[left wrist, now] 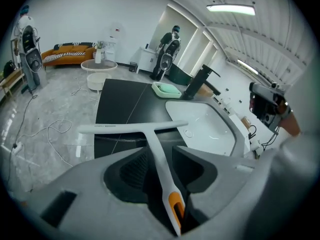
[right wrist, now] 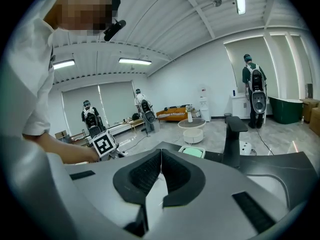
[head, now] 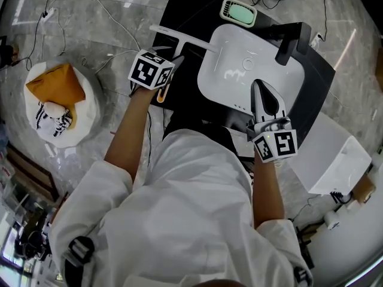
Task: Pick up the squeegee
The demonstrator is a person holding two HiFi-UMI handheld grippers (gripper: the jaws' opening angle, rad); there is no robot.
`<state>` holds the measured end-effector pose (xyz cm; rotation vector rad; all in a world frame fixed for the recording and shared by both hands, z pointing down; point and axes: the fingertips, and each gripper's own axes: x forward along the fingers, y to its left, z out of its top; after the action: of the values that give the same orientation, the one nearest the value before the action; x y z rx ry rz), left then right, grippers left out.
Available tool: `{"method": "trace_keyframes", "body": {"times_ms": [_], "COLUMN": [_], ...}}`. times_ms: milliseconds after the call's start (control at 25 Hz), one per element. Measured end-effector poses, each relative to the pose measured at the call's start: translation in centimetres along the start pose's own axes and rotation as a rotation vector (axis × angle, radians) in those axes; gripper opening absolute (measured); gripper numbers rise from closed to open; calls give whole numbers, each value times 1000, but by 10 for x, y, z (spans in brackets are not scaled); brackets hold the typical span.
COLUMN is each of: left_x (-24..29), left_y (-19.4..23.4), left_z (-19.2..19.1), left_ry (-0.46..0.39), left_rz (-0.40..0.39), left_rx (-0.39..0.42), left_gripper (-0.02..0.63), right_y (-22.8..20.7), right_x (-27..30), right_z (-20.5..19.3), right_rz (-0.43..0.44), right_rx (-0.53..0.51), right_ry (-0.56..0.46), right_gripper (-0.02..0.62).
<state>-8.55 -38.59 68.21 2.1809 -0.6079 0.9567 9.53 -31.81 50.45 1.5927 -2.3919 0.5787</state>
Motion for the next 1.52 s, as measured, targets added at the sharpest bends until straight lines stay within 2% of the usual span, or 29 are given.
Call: {"method": "trace_keyframes", "body": {"times_ms": [240, 640, 1120, 1320, 1520], "left_x": [7, 14, 7, -11, -47], "left_y": [5, 3, 0, -14, -38], "left_z": [-6, -9, -10, -7, 13], "left_ry": [34, 79, 67, 11, -116], "left_rz": [29, 33, 53, 67, 106], "left_rx": [9, -19, -74, -89, -73], "left_gripper": [143, 126, 89, 89, 87], "right_y": [4, 1, 0, 6, 2], "right_x": [3, -3, -16, -33, -62], "right_z": [-4, -8, -3, 0, 10], "right_rz": [8, -2, -4, 23, 48], "right_rx": [7, 15, 10, 6, -23], "right_ry": [11, 8, -32, -67, -132], "right_gripper": [15, 14, 15, 14, 14]}}
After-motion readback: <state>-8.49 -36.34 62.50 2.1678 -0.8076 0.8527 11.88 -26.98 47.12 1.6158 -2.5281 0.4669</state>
